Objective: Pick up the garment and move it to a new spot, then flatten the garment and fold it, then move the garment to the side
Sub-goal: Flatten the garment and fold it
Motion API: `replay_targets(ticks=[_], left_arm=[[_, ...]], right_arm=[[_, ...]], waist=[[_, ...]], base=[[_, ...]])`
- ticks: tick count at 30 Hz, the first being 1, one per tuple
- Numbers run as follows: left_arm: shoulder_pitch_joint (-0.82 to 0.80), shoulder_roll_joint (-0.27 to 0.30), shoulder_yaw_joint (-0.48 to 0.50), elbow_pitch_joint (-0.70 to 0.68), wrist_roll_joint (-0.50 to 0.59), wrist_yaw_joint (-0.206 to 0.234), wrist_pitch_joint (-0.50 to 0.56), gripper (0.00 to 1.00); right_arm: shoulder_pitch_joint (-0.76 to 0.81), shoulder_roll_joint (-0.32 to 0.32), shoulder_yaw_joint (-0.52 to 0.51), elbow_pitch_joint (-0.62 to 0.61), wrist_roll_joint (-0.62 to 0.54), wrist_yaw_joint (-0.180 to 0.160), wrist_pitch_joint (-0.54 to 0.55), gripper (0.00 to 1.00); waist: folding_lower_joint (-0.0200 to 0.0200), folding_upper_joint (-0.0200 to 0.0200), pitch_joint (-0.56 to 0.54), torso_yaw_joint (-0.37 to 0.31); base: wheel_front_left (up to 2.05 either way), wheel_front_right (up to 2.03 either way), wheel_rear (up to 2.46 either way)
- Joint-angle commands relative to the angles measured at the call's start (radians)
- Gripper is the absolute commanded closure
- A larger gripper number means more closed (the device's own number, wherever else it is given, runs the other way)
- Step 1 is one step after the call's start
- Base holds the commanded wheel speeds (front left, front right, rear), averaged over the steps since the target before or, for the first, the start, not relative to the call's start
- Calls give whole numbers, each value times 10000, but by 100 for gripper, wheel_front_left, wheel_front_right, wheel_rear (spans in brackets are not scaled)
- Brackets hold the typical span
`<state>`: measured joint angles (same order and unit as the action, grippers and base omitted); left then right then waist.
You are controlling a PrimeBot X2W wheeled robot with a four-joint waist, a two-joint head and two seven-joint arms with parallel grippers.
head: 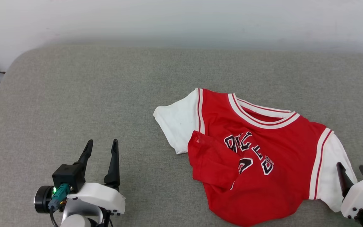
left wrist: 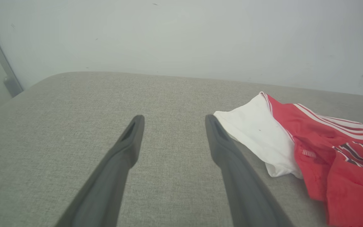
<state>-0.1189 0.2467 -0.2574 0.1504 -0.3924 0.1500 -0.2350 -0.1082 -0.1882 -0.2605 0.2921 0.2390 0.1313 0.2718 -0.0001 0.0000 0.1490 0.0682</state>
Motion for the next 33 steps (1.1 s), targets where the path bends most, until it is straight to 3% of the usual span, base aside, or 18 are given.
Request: replay_targets(ticks=[1,7,16,26,33], left_arm=[[140,97,24,-45,-62,56,67,0],[343,319,150,-187,-177,107,383,0],[-119,796,193,-286,-633,-228,1549,0],[-2141,1246,-389,526,-1234,-1321,4004,0],[-3678,1563,-608,1568,-1768,-2061,5762,0]], right_arm=[[-46,159,24,-95,-154,-10,-469,0],[171,671,222,-780,-653,-9,-2050,0],[867,1170,1073,-2686,-1244,-10,-2884,0],[1107,1354,2223,-4526,-1400,-10,-2717,0],[799,1389,2512,-4853,-1240,-9,-2850,0]], waist=[[1,0,-216,-98],[1,0,-621,-277],[1,0,-765,-672],[1,0,-142,-1562],[1,0,619,-2160]], base=[[0,0,0],[0,0,0],[0,0,0],[0,0,0],[0,0,0]])
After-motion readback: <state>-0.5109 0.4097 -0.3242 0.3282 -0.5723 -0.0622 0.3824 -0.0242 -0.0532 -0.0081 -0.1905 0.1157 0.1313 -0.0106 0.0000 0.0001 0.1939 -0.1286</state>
